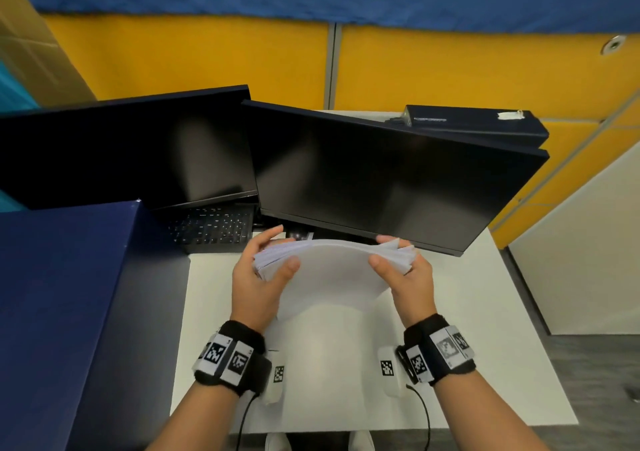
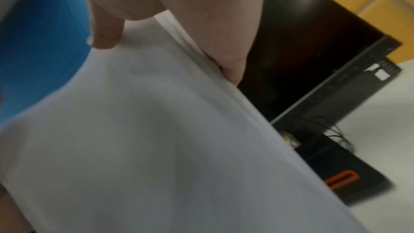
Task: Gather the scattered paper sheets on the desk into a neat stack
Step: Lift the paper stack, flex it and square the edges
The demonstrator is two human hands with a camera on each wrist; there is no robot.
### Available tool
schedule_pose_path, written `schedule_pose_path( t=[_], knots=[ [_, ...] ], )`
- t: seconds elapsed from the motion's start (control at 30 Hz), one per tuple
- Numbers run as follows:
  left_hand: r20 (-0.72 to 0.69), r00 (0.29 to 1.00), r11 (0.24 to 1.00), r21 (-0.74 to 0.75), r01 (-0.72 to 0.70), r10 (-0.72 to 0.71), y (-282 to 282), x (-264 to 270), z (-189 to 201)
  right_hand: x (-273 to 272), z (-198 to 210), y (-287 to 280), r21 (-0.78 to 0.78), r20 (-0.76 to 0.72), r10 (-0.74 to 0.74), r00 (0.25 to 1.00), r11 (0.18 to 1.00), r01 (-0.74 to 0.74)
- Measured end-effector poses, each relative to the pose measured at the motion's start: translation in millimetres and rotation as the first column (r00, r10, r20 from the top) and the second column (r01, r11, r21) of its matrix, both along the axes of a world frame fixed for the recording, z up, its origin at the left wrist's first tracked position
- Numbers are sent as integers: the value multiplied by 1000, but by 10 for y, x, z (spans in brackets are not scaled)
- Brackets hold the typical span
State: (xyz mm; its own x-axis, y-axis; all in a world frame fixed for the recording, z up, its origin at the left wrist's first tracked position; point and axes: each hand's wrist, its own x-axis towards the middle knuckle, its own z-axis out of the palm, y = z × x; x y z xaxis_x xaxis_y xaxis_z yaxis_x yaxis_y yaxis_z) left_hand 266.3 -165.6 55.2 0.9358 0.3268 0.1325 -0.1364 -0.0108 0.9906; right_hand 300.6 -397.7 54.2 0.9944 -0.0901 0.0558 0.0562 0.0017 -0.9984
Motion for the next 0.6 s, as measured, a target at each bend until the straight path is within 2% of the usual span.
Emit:
schedule_pose_path(
  t=[0.07, 0.17, 0.27, 0.33, 0.37, 0.43, 0.5, 0.53, 0.6],
  knots=[
    [-6, 993, 988, -100, -117, 117, -146, 3, 135, 19, 132, 94, 5, 45, -53, 998, 999, 53],
    [-75, 957, 957, -54, -285, 281, -251, 78, 196, 91, 195, 199, -47, 34, -147, 989, 988, 148],
    [-70, 945, 947, -13, -321, 319, -260, 131, 256, 175, 227, 233, -79, 25, -173, 985, 981, 175],
    [-63, 957, 958, -3, -286, 285, -213, 138, 283, 228, 241, 208, -87, 29, -183, 983, 979, 185],
    [-56, 974, 975, -1, -221, 221, -166, 131, 278, 251, 228, 169, -76, 23, -164, 986, 983, 166],
    [-92, 995, 998, 41, -42, 45, 4, 140, 129, 285, 151, 26, -10, 21, -9, 1000, 1000, 10],
    [-229, 972, 990, 112, 81, -54, 173, 157, -73, 276, 34, -96, 45, -16, 177, 984, 983, -176],
    [-303, 951, 985, 139, 101, -55, 211, 161, -149, 262, -27, -109, 1, -63, 213, 975, 977, -213],
    [-378, 926, 978, 192, 83, -5, 217, 210, -198, 258, -110, -49, -131, -140, 153, 978, 976, -171]
  ],
)
